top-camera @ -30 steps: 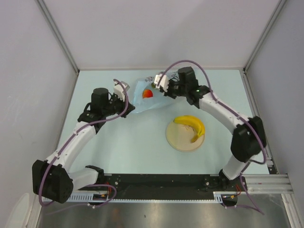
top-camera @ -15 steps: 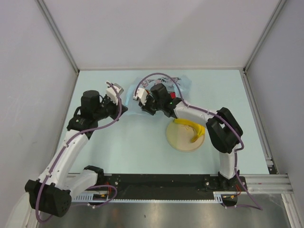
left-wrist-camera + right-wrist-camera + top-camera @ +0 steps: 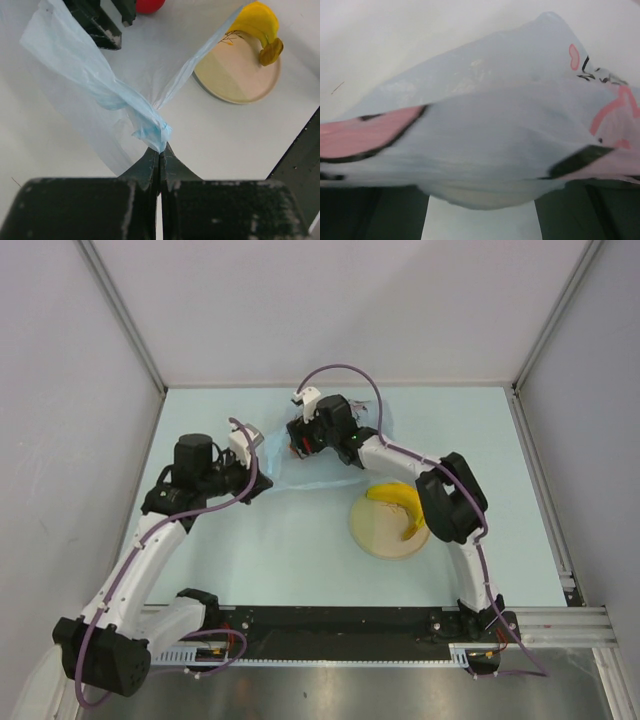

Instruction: Take the fake fruits out of the plastic bag

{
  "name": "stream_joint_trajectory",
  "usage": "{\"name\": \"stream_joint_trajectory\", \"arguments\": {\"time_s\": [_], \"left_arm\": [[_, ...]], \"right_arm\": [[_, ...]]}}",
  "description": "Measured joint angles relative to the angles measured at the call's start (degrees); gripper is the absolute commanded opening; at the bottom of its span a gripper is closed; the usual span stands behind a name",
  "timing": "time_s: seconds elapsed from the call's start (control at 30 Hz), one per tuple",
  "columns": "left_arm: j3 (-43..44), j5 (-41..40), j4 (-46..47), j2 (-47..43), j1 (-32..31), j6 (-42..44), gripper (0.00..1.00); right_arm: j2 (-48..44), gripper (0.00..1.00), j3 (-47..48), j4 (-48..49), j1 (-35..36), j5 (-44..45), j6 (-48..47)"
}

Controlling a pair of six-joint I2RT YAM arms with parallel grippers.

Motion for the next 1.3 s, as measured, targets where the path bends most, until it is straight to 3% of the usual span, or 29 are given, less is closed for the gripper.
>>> {"name": "stream_joint_trajectory", "arguments": {"time_s": [0.2, 0.47, 0.67, 0.77, 0.8, 0.83, 1.0, 1.3], "left_arm": [[0.5, 0.0, -0.3, 1.7, 0.0, -0.5, 0.00], [0.6, 0.1, -0.4, 2.2, 0.0, -1.5, 0.00], [0.6, 0.1, -0.3, 2.2, 0.0, -1.7, 0.00], [0.6, 0.1, 0.3, 2.2, 0.0, -2.0, 0.00], [0.6, 0.1, 0.7, 2.3, 0.0, -2.1, 0.00], [0.6, 0.1, 1.1, 2.3, 0.0, -2.2, 0.00], [0.6, -0.4, 3.1, 3.1, 0.0, -2.5, 0.00], [0.6, -1.6, 6.8, 3.6, 0.1, -3.0, 0.00]], "right_arm": [[6.5, 0.85, 5.1, -0.6, 0.3, 3.6, 6.8], [14.4, 0.81, 15.3, -2.3, 0.4, 10.6, 11.8], [17.1, 0.77, 16.7, -1.7, 0.5, 13.3, 11.6], [17.1, 0.67, 16.5, -1.6, 0.5, 14.3, 10.8], [17.0, 0.53, 16.3, -1.4, 0.5, 14.4, 10.5], [17.0, 0.47, 16.1, -1.2, 0.5, 14.4, 10.1], [14.5, 0.29, 12.5, -1.0, -0.3, 12.7, 8.5], [6.2, 0.20, 6.2, -6.9, -3.7, 0.4, 6.8]]}}
